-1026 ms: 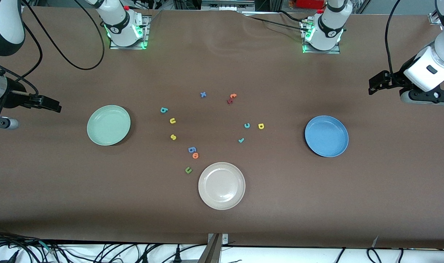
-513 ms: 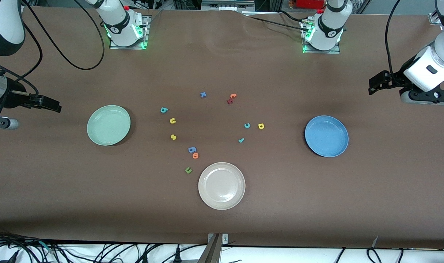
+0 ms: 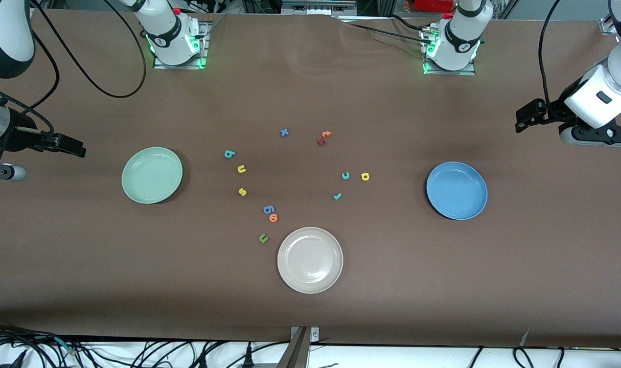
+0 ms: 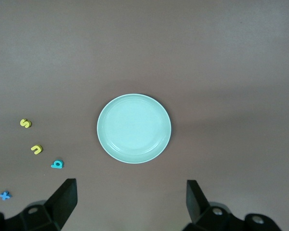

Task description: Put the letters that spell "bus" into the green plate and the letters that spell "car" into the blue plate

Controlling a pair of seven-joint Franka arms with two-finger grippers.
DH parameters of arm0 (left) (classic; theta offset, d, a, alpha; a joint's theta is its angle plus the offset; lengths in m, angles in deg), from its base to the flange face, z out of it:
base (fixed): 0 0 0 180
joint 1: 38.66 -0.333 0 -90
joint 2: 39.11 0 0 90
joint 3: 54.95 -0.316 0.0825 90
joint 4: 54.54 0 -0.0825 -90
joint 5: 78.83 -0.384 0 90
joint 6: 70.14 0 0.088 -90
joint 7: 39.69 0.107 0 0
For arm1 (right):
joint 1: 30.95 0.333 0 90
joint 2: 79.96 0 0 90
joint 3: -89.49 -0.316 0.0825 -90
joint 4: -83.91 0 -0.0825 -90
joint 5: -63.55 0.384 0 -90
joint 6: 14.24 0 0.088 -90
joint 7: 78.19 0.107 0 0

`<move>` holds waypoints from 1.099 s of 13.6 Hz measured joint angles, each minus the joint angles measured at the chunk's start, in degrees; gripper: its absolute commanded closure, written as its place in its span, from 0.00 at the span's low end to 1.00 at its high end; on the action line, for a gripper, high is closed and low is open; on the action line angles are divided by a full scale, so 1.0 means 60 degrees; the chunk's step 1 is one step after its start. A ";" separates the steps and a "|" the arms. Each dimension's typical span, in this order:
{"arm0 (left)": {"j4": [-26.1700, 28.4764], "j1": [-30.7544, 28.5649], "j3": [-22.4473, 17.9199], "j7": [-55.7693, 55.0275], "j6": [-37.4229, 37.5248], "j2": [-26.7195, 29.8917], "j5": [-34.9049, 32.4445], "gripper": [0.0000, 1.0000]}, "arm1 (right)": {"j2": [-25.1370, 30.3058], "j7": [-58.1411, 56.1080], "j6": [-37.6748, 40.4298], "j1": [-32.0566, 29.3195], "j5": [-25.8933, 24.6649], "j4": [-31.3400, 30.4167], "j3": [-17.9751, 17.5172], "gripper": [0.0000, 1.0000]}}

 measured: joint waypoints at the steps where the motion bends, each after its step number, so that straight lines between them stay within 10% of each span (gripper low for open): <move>1: 0.0000 0.0000 0.0000 0.0000 0.0000 0.0000 0.0000 0.00 | 0.0000 0.0000 0.0000 0.0000 0.0000 0.0000 0.0000 0.00; 15: 0.0000 0.0000 0.0000 0.0000 0.0000 0.0000 0.0000 0.00 | -0.0012 0.0000 0.0208 0.0012 0.0000 0.0028 -0.0003 0.00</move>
